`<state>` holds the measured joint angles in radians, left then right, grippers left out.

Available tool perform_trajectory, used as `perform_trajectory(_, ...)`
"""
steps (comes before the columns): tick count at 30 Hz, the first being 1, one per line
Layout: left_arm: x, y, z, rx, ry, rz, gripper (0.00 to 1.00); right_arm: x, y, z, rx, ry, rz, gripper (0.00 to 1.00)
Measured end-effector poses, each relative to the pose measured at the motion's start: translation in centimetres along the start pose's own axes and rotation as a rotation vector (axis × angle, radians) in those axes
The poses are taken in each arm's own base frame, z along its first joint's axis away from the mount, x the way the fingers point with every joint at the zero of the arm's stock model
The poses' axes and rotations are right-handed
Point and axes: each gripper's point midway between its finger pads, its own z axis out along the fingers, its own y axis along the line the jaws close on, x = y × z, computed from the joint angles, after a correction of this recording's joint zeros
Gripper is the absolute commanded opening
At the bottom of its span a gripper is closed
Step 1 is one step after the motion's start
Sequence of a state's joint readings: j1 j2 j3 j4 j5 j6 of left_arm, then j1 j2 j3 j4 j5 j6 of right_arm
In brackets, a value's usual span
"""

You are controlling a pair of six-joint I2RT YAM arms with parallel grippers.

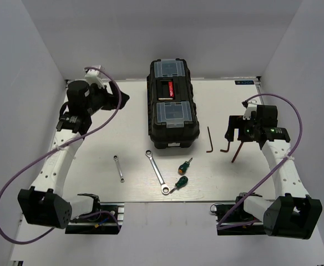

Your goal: Sort the tools into containers

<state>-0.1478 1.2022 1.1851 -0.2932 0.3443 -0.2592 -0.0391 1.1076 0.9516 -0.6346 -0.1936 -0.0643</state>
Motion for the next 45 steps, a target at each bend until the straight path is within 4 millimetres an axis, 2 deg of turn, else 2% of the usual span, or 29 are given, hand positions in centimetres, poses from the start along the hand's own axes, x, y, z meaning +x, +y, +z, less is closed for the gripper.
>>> perform_trajectory(4, -0.5, -0.3, 2.0, 0.031, 0.025, 0.013, 0.70, 0.0, 0.4, 0.0, -0.032, -0.002, -0.035, 0.91)
perform_trajectory(6, -0.7, -0.4, 3.1, 0.044, 0.042, 0.013, 0.54, 0.0, 1.0, 0.2, -0.076, -0.002, -0.071, 0.85)
perform_trajectory(7, -0.6, -0.4, 3.7, 0.048, 0.054, 0.011, 0.47, 0.0, 1.3, 0.3, -0.099, 0.001, -0.089, 0.74)
perform_trajectory(8, -0.4, -0.3, 4.3, 0.052, 0.067, 0.009, 0.30, 0.1, 1.6, 0.5, -0.125, 0.006, -0.109, 0.61)
perform_trajectory(9, -0.2, -0.3, 4.7, 0.055, 0.081, 0.005, 0.20, 0.1, 1.9, 0.5, -0.153, 0.012, -0.127, 0.44)
perform_trajectory(10, 0.1, -0.3, 5.0, 0.057, 0.094, -0.002, 0.09, -0.1, 2.2, 0.6, -0.178, 0.013, -0.145, 0.27)
perform_trajectory(11, 0.4, -0.1, 5.3, 0.059, 0.108, -0.004, 0.00, -0.4, 2.6, 0.6, -0.204, 0.015, -0.152, 0.00)
perform_trajectory(13, 1.2, 0.0, 5.6, 0.058, 0.134, -0.016, 0.00, -1.5, 3.2, 0.6, -0.241, 0.002, -0.162, 0.00)
perform_trajectory(15, 1.4, -0.1, 5.6, 0.062, 0.144, -0.023, 0.00, -3.6, 3.8, 0.4, -0.271, -0.024, -0.174, 0.00)
perform_trajectory(16, 1.4, -0.2, 5.6, 0.069, 0.143, -0.027, 0.10, -4.8, 4.0, 0.3, -0.284, -0.038, -0.181, 0.00)
perform_trajectory(17, 1.3, -0.4, 5.6, 0.078, 0.141, -0.029, 0.25, -6.2, 4.3, 0.2, -0.297, -0.058, -0.191, 0.00)
perform_trajectory(18, 1.2, -0.6, 5.7, 0.088, 0.139, -0.028, 0.56, -7.5, 4.6, 0.3, -0.311, -0.077, -0.200, 0.21)
perform_trajectory(19, 1.0, -0.9, 5.9, 0.099, 0.140, -0.029, 0.67, -8.5, 5.0, 0.3, -0.325, -0.088, -0.202, 0.31)
perform_trajectory(21, -0.1, -1.6, 6.8, 0.120, 0.137, -0.040, 0.75, -10.5, 5.9, 0.8, -0.345, -0.103, -0.215, 0.53)
perform_trajectory(22, -1.3, -2.1, 7.8, 0.134, 0.127, -0.033, 0.78, -11.3, 6.4, 1.1, -0.354, -0.111, -0.226, 0.55)
perform_trajectory(23, -2.1, -2.2, 8.6, 0.136, 0.115, -0.024, 0.78, -11.6, 6.6, 1.4, -0.356, -0.111, -0.226, 0.56)
perform_trajectory(24, -2.9, -2.4, 9.7, 0.123, 0.119, -0.022, 0.78, -11.6, 6.8, 1.8, -0.358, -0.107, -0.230, 0.63)
perform_trajectory(26, -4.2, -2.5, 11.9, 0.090, 0.126, -0.011, 0.78, -11.2, 7.0, 2.3, -0.354, -0.083, -0.225, 0.63)
perform_trajectory(28, -4.8, -2.6, 14.1, 0.038, 0.145, -0.004, 0.78, -10.9, 6.5, 2.6, -0.323, -0.067, -0.220, 0.63)
perform_trajectory(30, -4.6, -2.8, 16.0, -0.015, 0.166, 0.006, 0.78, -10.5, 5.9, 2.9, -0.285, -0.054, -0.213, 0.64)
perform_trajectory(33, -2.1, -3.5, 17.5, -0.071, 0.232, 0.020, 0.78, -9.4, 5.1, 3.2, -0.244, -0.028, -0.200, 0.64)
perform_trajectory(38, 2.8, -5.7, 18.8, -0.122, 0.338, 0.059, 0.77, -7.5, 4.5, 3.5, -0.213, 0.015, -0.166, 0.64)
perform_trajectory(41, 4.4, -6.6, 19.4, -0.155, 0.362, 0.094, 0.77, -6.9, 4.5, 3.5, -0.209, 0.026, -0.151, 0.64)
perform_trajectory(45, 5.0, -7.0, 19.6, -0.219, 0.355, 0.145, 0.75, -6.4, 4.5, 3.6, -0.207, 0.035, -0.134, 0.64)
